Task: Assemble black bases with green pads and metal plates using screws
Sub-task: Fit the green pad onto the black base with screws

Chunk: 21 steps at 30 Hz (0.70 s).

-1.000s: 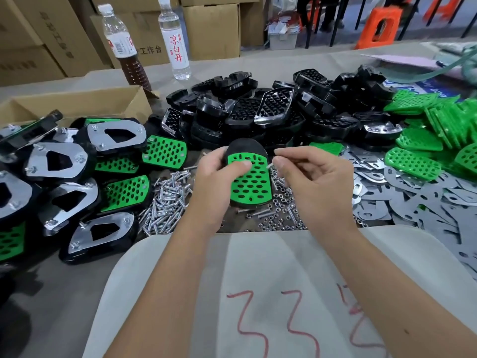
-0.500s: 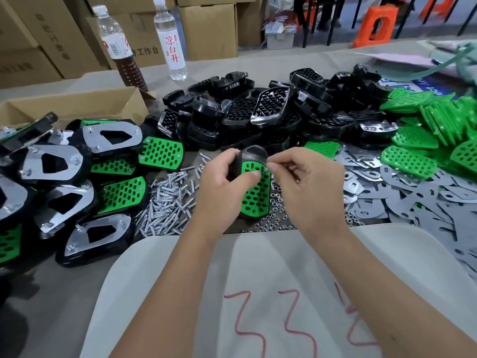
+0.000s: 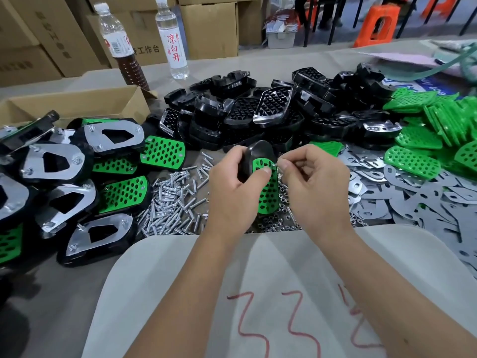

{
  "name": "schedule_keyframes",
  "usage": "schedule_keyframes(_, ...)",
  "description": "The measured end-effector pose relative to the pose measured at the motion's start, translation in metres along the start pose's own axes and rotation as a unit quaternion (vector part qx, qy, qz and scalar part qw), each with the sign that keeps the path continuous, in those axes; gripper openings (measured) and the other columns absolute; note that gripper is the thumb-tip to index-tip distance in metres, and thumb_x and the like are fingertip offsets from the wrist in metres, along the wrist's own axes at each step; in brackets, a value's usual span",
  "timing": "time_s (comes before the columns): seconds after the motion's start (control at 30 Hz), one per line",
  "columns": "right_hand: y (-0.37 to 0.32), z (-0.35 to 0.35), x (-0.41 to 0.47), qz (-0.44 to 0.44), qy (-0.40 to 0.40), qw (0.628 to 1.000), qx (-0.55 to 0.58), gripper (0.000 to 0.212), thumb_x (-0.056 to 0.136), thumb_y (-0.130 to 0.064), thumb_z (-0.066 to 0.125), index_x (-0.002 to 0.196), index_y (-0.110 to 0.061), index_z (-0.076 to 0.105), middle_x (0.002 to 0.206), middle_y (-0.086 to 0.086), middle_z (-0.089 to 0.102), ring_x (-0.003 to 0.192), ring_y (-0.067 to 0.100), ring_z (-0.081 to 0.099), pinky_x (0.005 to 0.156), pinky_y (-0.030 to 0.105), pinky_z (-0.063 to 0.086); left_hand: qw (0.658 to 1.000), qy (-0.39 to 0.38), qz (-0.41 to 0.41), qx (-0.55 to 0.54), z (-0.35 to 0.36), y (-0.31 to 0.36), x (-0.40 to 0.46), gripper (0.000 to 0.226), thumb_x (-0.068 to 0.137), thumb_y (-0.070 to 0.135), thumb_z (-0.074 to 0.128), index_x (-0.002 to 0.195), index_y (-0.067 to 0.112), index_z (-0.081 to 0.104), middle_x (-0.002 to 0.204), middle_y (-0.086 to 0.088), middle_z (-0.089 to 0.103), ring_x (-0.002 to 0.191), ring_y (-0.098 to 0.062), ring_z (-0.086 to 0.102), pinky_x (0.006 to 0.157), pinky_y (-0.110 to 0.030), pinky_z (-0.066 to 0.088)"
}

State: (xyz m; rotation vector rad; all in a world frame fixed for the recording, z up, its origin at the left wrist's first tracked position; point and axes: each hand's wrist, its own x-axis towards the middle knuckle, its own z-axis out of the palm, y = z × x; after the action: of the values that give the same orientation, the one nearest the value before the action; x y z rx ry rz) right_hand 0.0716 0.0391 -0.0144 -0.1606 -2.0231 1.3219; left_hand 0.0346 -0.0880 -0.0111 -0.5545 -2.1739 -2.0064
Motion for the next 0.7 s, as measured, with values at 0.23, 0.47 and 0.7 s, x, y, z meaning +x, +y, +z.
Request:
schedule_keyframes(0.23,-0.007,0.006,0.0,0.183,0.04,0.969,0.163,0.019,0.093,-0.004,0.069,0.077,-0.013,0.071,0.059,-0.002,0.065,0.051,0.01,0.055,0.05,0.023,0.043,0.963,0.041,0.201,0.174,0.004,0.003,-0.003,0.016,0.085,0.01,0.072,0.098,0.01,0.064,0.074,0.012,0.061,0.069,-0.001,0.057,0.063,-0.01,0.037)
schedule_keyframes(0.47,-0.001,-0.008,0.009,-0.058,-0.043,0.996,-0.049,0.007,0.094,-0.006,0.068,0.087,-0.006,0.068,0.071,-0.01,0.065,0.064,0.011,0.061,0.064,0.035,0.051,0.984,0.041,0.137,0.105,0.005,0.001,-0.001,0.015,0.083,0.008,0.071,0.083,0.015,0.058,0.062,0.017,0.053,0.059,-0.004,0.05,0.056,-0.012,0.033)
schedule_keyframes(0.7,0.002,0.012,0.003,0.151,0.002,0.985,0.079,0.018,0.102,-0.021,0.063,0.086,-0.013,0.062,0.064,0.001,0.066,0.054,0.018,0.057,0.056,0.034,0.044,0.986,0.025,0.132,0.095,0.008,-0.003,0.001,0.012,0.085,0.01,0.07,0.086,0.016,0.059,0.067,0.02,0.057,0.061,-0.003,0.053,0.058,-0.012,0.036)
